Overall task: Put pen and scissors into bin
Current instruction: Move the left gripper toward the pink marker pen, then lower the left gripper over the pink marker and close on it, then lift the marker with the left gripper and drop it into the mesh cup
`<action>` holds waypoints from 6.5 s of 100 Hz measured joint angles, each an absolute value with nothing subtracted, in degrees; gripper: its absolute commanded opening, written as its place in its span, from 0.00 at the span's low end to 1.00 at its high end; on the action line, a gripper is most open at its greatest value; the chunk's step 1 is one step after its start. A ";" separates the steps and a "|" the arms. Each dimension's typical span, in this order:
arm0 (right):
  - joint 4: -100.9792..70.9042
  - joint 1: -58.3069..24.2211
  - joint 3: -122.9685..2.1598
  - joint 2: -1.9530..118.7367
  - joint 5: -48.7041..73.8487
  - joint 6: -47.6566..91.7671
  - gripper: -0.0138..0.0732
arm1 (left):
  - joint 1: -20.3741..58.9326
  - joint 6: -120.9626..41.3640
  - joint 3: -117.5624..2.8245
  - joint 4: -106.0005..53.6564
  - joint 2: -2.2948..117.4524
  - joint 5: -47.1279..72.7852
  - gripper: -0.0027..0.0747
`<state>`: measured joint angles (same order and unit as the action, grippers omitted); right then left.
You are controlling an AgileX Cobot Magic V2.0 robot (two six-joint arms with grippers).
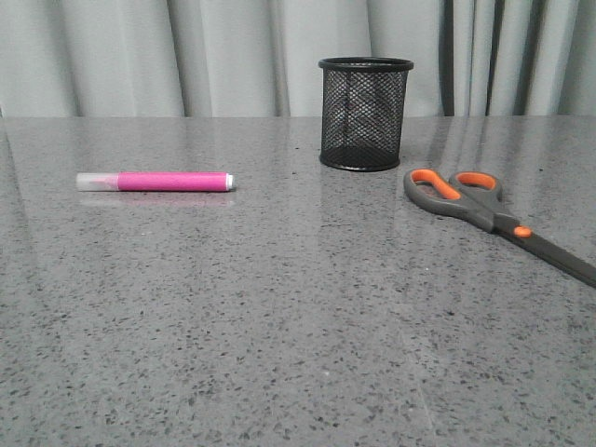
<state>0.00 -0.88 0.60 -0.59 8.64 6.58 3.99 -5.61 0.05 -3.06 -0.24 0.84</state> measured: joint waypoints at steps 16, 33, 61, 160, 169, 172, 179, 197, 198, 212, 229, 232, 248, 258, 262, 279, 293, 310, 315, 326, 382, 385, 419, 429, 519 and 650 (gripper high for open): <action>0.00 -0.88 0.60 -0.59 8.64 6.58 0.07 | 3.99 -5.61 0.05 -3.06 -0.24 0.84 0.01; 0.00 -0.88 0.60 -0.59 8.64 6.58 0.07 | 3.99 -5.61 0.05 -3.06 -0.24 0.84 0.01; 0.00 -0.88 0.60 -0.59 8.64 6.58 0.07 | 3.99 -5.61 0.05 -3.06 -0.24 0.84 0.01; -30.49 -0.88 0.60 -0.59 -0.45 6.58 0.08 | 3.99 -5.61 0.05 -40.40 -0.24 0.00 0.01; -32.23 -0.88 0.48 -0.59 0.67 6.58 0.09 | 3.99 -5.61 0.05 -44.08 -0.24 0.00 0.01; -32.40 -0.88 0.40 -0.59 1.51 6.58 0.09 | 3.99 -5.61 0.00 -44.47 -0.24 0.66 0.01; -32.53 -0.88 -1.06 -0.59 4.49 7.10 0.10 | 3.99 -5.61 -0.56 -44.89 -0.24 2.49 0.01; -32.41 -0.88 -9.39 5.82 11.95 11.17 0.10 | 3.99 -5.61 -7.84 -38.47 1.81 9.28 0.01; -32.40 -0.88 -9.77 6.33 12.29 11.31 0.10 | 3.99 -5.61 -8.25 -37.58 2.45 10.04 0.01; -29.77 -0.88 -18.53 19.06 19.74 12.75 0.10 | 3.99 -5.61 -17.81 -27.08 11.81 19.71 0.01; -26.13 -0.88 -28.66 36.15 27.14 14.06 0.10 | 3.99 -9.27 -28.18 -21.12 24.48 29.17 0.01; -25.88 -0.88 -30.36 38.47 28.43 14.28 0.10 | 3.99 -9.99 -29.37 -20.83 26.25 30.10 0.01; -25.30 -0.88 -35.76 47.50 33.53 16.74 0.21 | 3.99 -12.01 -33.66 -21.06 33.68 33.06 0.03; -25.30 -0.88 -37.81 49.66 35.04 17.61 0.42 | 3.99 -14.92 -35.52 -23.36 37.21 34.88 0.16; -25.30 -0.88 -38.26 50.10 35.41 17.85 0.52 | 3.99 -16.51 -35.98 -24.92 38.37 35.57 0.24; -25.18 -0.88 -38.73 50.33 35.52 18.11 0.64 | 3.99 -23.90 -38.33 -32.79 44.24 36.81 0.54; -25.08 -0.88 -38.73 50.33 35.93 18.15 0.64 | 3.99 -33.31 -41.50 -39.66 49.26 38.77 0.51; -25.08 -0.88 -38.73 50.33 36.50 19.46 0.64 | 3.99 -50.74 -47.86 -44.72 57.65 44.43 0.49; -25.08 -0.88 -38.73 50.33 36.50 19.72 0.64 | 3.99 -55.45 -50.11 -45.09 60.66 46.58 0.49; -25.08 -0.88 -38.73 50.33 36.59 20.06 0.64 | 3.99 -66.15 -55.32 -45.33 68.28 51.35 0.49; -25.08 -0.88 -38.73 50.33 36.59 20.79 0.64 | 11.92 -95.49 -77.24 -42.52 101.67 57.88 0.49; -25.08 -0.88 -38.73 50.33 36.59 20.91 0.64 | 12.02 -95.49 -77.81 -42.29 102.74 57.92 0.49; -25.08 -0.88 -38.73 50.33 36.59 20.91 0.64 | 12.14 -95.55 -80.85 -40.87 107.70 58.56 0.37; -25.08 -0.88 -38.73 50.33 36.59 20.91 0.64 | 12.14 -95.55 -80.97 -39.51 107.70 59.02 0.21; -25.08 -0.88 -38.73 50.33 36.49 20.91 0.64 | 19.15 -93.88 -92.52 -68.29 102.83 61.98 0.01; -25.08 -0.88 -38.73 50.33 36.04 21.03 0.64 | 32.63 -110.99 -97.92 -102.69 117.83 27.05 0.42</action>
<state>-25.08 -0.88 -38.73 50.33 36.04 21.03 32.63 -110.99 -97.92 -102.69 117.83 27.05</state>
